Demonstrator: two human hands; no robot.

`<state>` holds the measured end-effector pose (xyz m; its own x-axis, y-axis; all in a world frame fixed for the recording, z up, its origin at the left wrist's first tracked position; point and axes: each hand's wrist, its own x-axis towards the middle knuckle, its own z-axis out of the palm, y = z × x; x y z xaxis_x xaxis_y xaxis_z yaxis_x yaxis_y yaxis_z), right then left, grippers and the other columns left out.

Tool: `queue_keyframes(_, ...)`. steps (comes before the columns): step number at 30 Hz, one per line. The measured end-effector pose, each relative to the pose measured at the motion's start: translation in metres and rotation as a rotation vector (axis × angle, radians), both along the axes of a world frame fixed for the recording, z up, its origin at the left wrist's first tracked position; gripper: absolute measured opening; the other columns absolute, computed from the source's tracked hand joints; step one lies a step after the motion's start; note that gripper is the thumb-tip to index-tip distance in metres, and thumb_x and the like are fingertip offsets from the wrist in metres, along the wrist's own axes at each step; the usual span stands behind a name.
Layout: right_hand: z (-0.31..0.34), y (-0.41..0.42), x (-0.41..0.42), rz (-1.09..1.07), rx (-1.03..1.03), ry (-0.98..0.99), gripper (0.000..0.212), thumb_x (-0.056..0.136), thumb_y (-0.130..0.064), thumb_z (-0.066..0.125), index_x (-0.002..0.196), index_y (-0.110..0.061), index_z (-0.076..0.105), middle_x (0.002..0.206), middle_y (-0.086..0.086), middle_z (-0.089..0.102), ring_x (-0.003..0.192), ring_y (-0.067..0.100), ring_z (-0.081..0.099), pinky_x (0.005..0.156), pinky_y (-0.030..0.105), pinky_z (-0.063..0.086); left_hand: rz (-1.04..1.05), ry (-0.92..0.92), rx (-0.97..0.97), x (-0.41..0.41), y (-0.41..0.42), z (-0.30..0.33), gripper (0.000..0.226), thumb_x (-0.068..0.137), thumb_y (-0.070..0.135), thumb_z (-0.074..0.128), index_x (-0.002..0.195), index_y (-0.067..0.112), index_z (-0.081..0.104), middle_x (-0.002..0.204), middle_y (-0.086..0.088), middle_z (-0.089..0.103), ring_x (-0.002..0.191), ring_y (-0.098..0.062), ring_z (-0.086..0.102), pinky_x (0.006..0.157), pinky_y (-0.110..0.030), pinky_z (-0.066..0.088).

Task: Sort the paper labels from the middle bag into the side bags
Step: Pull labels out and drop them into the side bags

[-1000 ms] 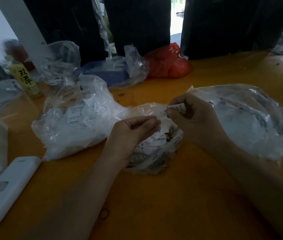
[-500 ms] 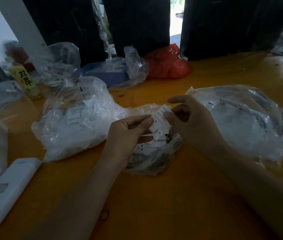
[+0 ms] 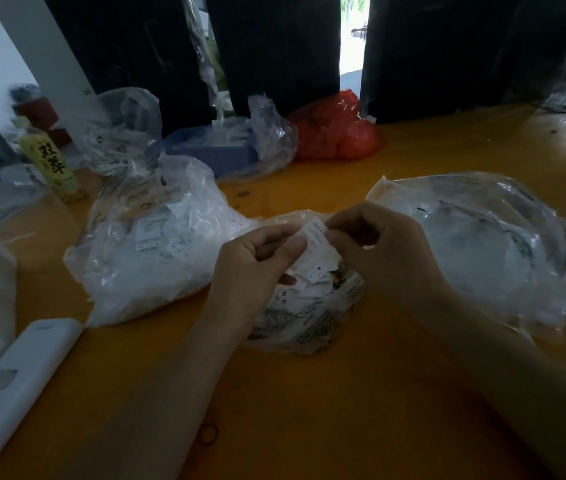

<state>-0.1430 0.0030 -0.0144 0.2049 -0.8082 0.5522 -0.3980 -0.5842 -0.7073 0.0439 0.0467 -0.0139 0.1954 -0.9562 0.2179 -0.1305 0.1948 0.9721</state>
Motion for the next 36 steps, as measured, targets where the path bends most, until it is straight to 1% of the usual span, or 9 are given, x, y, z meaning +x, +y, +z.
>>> queue_keyframes(4,0.009,-0.004,-0.009,-0.024,0.039,0.006,0.011,0.094,-0.036,0.067,0.104,-0.034,0.068,0.088,-0.021,0.067,0.083,-0.004,0.064,0.07,0.012,0.053,0.198,-0.523,-0.343,0.007,0.005,0.01,0.027,0.096,0.018,0.074,0.119,0.03,0.074,0.107,0.021,0.074,0.092,0.009,0.07,0.074,-0.006,0.053)
queue_keyframes(7,0.016,-0.013,-0.023,-0.21,-0.07,0.276,0.008,0.1,-0.032,0.057,0.093,-0.03,0.061,0.08,-0.021,0.059,0.069,-0.002,0.057,0.058,0.012,0.04,0.606,-0.707,-0.54,0.039,0.004,0.029,0.028,0.099,0.016,0.069,0.127,0.015,0.07,0.116,0.002,0.073,0.09,0.003,0.068,0.072,-0.003,0.05)
queue_keyframes(9,0.019,-0.022,-0.039,-0.377,-0.105,0.508,0.021,0.101,-0.017,0.053,0.082,-0.018,0.058,0.073,-0.009,0.059,0.061,0.002,0.053,0.055,0.02,0.04,0.826,-0.752,-0.501,0.073,0.003,0.043,0.029,0.1,0.015,0.067,0.128,0.013,0.07,0.121,-0.007,0.073,0.097,-0.009,0.067,0.078,-0.012,0.052)
queue_keyframes(12,0.018,-0.031,-0.06,-0.529,0.04,0.847,0.02,0.095,-0.003,0.05,0.078,-0.012,0.054,0.07,0.003,0.056,0.057,0.016,0.052,0.047,0.028,0.032,0.906,-0.882,-0.236,0.111,0.003,0.041,0.03,0.098,0.009,0.067,0.127,0.007,0.073,0.124,-0.018,0.073,0.107,-0.032,0.071,0.092,-0.041,0.054)
queue_keyframes(17,0.018,-0.03,-0.069,-0.515,0.21,1.115,0.033,0.09,0.001,0.05,0.063,-0.015,0.037,0.063,0.003,0.043,0.055,0.02,0.048,0.055,0.03,0.039,0.742,-0.968,-0.032,0.114,-0.007,0.029,0.026,0.099,0.009,0.065,0.122,0.009,0.077,0.123,-0.015,0.075,0.112,-0.032,0.069,0.1,-0.04,0.049)
queue_keyframes(24,0.01,-0.034,-0.071,-0.522,0.268,1.08,0.018,0.089,0.002,0.051,0.079,-0.01,0.043,0.065,0.005,0.043,0.064,0.027,0.05,0.058,0.032,0.041,0.785,-1.037,0.019,0.115,-0.012,0.022,0.031,0.1,0.004,0.058,0.126,0.006,0.074,0.126,-0.021,0.072,0.118,-0.039,0.063,0.11,-0.049,0.044)
queue_keyframes(30,0.009,-0.038,-0.072,-0.552,0.191,0.996,0.032,0.088,0.003,0.053,0.065,-0.015,0.043,0.067,0.006,0.054,0.058,0.024,0.05,0.057,0.031,0.041,0.76,-1.138,0.14,0.125,-0.018,0.018,0.031,0.101,0.009,0.056,0.125,0.005,0.074,0.135,-0.023,0.066,0.125,-0.042,0.057,0.113,-0.049,0.036)
queue_keyframes(33,0.011,-0.039,-0.069,-0.565,0.181,0.836,0.012,0.093,-0.005,0.059,0.094,-0.012,0.069,0.091,0.009,0.072,0.079,0.026,0.066,0.069,0.035,0.054,0.73,-1.22,0.252,0.129,-0.02,0.018,0.033,0.104,0.02,0.052,0.129,0.018,0.074,0.152,-0.016,0.052,0.139,-0.041,0.042,0.112,-0.047,0.027)
queue_keyframes(36,0.011,-0.042,-0.062,-0.537,0.136,0.614,0.02,0.1,-0.016,0.057,0.116,-0.015,0.07,0.105,0.004,0.074,0.087,0.019,0.067,0.075,0.032,0.052,0.744,-1.169,0.219,0.122,-0.019,0.021,0.039,0.102,0.014,0.05,0.134,0.022,0.071,0.156,-0.008,0.05,0.134,-0.042,0.037,0.11,-0.05,0.031)
